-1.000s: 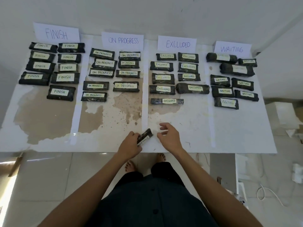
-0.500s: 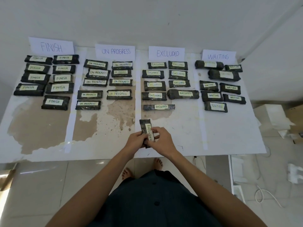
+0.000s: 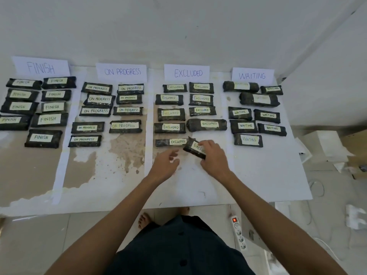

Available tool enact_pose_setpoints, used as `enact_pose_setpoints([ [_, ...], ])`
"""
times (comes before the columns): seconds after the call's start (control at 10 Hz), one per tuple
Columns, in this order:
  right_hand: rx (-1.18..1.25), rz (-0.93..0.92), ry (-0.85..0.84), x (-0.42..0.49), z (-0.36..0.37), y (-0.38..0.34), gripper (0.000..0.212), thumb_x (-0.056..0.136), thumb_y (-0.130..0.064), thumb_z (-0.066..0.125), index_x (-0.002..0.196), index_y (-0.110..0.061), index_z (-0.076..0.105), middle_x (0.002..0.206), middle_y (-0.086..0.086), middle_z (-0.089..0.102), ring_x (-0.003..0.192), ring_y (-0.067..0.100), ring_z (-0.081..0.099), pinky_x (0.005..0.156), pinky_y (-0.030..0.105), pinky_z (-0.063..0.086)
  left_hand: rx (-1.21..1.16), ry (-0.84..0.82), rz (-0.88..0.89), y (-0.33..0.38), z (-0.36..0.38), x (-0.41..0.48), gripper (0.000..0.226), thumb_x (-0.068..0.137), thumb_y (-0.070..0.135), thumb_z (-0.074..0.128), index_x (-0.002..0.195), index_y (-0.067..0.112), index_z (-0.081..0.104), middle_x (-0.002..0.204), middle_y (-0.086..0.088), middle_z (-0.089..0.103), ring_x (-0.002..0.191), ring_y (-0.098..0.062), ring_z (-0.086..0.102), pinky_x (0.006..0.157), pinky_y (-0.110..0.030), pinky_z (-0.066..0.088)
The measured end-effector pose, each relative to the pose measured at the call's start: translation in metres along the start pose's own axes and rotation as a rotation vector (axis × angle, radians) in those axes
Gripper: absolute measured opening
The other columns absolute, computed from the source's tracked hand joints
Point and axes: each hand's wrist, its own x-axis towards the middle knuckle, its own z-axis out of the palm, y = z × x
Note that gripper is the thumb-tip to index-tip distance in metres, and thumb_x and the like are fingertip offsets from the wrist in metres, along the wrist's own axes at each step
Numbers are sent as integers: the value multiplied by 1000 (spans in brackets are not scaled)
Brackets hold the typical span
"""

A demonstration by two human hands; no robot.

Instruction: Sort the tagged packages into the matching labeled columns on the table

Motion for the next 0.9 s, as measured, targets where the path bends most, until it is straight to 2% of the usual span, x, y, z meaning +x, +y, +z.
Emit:
enact_pose_setpoints([
  [0.1,-118,-29,1,25,-13,34,53,73,4,59,122,-15,52,121,6,54,102,29,52,80,37,40,254,52,159,3,3,20,44,88,12,54,131,12,48,132,-11,48,123,-27,42,103,-36,38],
  [0.2,-169,-82,-11,44,-20,58,52,74,8,56,120,-15,53,121,7,56,103,29,53,82,36,38,475,91,210,4,11,35,50,85,11,55,134,13,46,139,-13,42,129,-31,35,104,-40,36],
  [0.3,-173,-150,-36,59,-19,72,51,75,10,54,120,-14,53,121,7,56,108,29,52,85,36,38,587,76,192,3,20,45,57,84,10,55,139,15,40,147,-14,33,137,-33,25,109,-44,29],
  [0.5,-149,-282,-124,71,-5,81,50,75,14,53,119,-11,56,127,9,55,114,31,50,88,37,39,666,52,137,-6,31,54,63,83,11,57,142,15,33,153,-15,20,142,-34,14,115,-47,20],
  [0.7,-113,-313,-148,72,-4,88,52,76,13,54,122,-10,55,129,9,54,116,31,50,90,36,40,634,68,138,-2,28,54,63,83,9,58,141,13,34,153,-16,22,140,-36,17,112,-48,25],
  [0.8,-83,-310,-161,70,-13,86,51,76,2,62,125,-10,53,127,10,54,114,30,52,91,38,42,601,93,149,8,21,51,64,83,9,58,142,14,32,153,-14,21,141,-35,16,112,-51,26],
  [0.9,-44,-309,-87,72,-27,81,50,80,-10,65,127,-11,52,125,8,55,111,27,54,91,37,43,575,132,165,18,12,52,65,84,11,56,144,15,29,154,-13,19,142,-33,16,112,-50,24],
])
